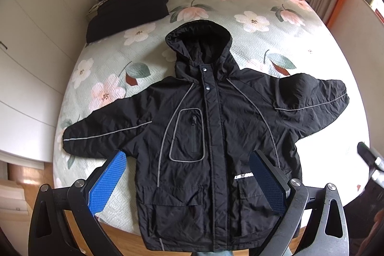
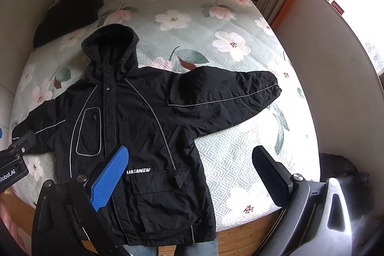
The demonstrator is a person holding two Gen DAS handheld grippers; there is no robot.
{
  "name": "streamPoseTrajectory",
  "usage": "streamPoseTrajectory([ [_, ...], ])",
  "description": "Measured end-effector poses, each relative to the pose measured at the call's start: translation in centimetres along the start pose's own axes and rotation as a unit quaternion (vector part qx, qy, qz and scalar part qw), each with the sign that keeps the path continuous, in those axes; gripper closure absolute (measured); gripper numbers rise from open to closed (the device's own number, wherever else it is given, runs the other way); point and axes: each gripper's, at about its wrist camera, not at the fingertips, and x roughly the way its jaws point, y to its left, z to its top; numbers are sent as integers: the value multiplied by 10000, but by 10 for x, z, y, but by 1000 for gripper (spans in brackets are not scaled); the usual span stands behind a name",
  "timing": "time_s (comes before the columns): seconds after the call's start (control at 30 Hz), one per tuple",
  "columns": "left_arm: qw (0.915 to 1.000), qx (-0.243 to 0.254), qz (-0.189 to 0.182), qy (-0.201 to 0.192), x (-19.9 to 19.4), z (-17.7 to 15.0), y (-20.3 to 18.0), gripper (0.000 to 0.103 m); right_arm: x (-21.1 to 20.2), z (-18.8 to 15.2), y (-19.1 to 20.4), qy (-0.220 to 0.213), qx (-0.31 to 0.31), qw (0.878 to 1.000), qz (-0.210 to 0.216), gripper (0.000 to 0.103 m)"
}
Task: Fold large clothes
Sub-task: 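Reach the right tool to the jacket sleeve cuff and grasp it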
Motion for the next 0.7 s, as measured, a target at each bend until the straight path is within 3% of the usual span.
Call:
streamPoseTrajectory([
  [0.17, 9999, -39, 93, -108, 6, 9, -47, 1, 34, 31, -96, -239, 333, 9991, -46, 0],
  [0.33, 9996, -146, -213, -108, 32, 22, -113, 1, 90, 56, -185, -514, 328, 9981, 49, 0],
  [0.57, 9982, -297, -444, -262, 95, 26, -209, 1, 234, 73, -298, -369, 666, 9946, 702, 0],
  [0.7, 9977, -278, -517, -336, 130, 25, -251, 1, 325, 78, -350, -89, 1105, 9871, 1157, 10],
])
